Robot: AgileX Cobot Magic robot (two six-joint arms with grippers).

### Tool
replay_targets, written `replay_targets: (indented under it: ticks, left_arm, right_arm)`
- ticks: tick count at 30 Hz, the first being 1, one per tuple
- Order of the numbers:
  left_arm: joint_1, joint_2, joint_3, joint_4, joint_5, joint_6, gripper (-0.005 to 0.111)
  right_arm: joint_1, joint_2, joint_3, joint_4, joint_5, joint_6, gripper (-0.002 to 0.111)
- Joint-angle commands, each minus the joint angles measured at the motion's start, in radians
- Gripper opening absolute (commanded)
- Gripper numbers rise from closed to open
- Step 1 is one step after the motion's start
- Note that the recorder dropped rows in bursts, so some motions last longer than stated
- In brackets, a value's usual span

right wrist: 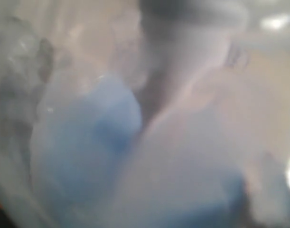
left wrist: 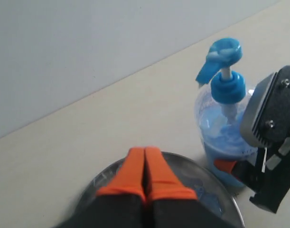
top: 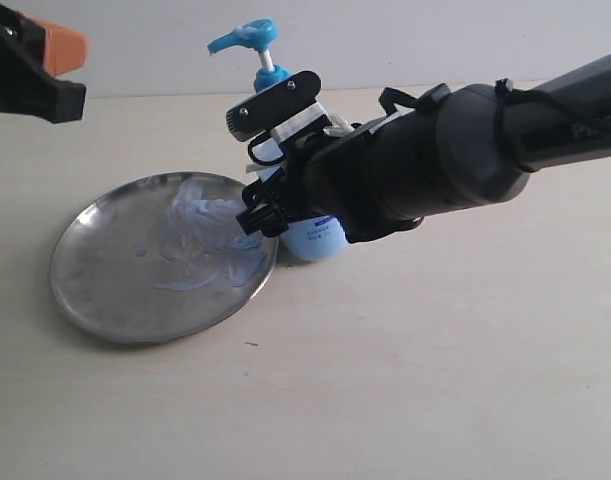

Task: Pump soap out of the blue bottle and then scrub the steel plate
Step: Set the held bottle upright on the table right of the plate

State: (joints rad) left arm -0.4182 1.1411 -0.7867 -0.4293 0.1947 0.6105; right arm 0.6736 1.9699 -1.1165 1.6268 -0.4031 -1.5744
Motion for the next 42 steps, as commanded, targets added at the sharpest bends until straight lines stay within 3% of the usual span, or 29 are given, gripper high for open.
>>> replay_targets:
  ticks: [1, 9, 16, 30, 35, 42]
  left_arm:
    - [0.003, -0.028, 0.058, -0.031, -0.041, -0.017, 0.0]
    - [0.003, -0.092, 0.151, -0.057, -0.079, -0.025, 0.0]
    - [0.003, -0.146, 0.194, -0.063, -0.074, -0.05, 0.0]
    - [0.003, -0.173, 0.201, -0.079, -0.052, -0.05, 0.0]
    - [0.003, -0.173, 0.22, -0.08, -0.07, -0.05, 0.0]
    - [0.003, -0.173, 0.254, -0.09, -0.093, -0.071, 0.0]
  right_arm:
    - [-0.025, -0.031, 0.004, -0.013, 0.044, 0.009, 0.0]
    - [-0.025, -0.031, 0.004, -0.046, 0.096, 0.079, 0.0]
    - [-0.025, -0.031, 0.004, -0.085, 0.024, 0.107, 0.0]
    - [-0.169, -0.08, 0.016, -0.077, 0.131, 0.179, 0.0]
    - [-0.177, -0.085, 0.066, -0.242, 0.127, 0.366, 0.0]
    - [-0.196, -0.116, 0.146, -0.634, 0.122, 0.823, 0.0]
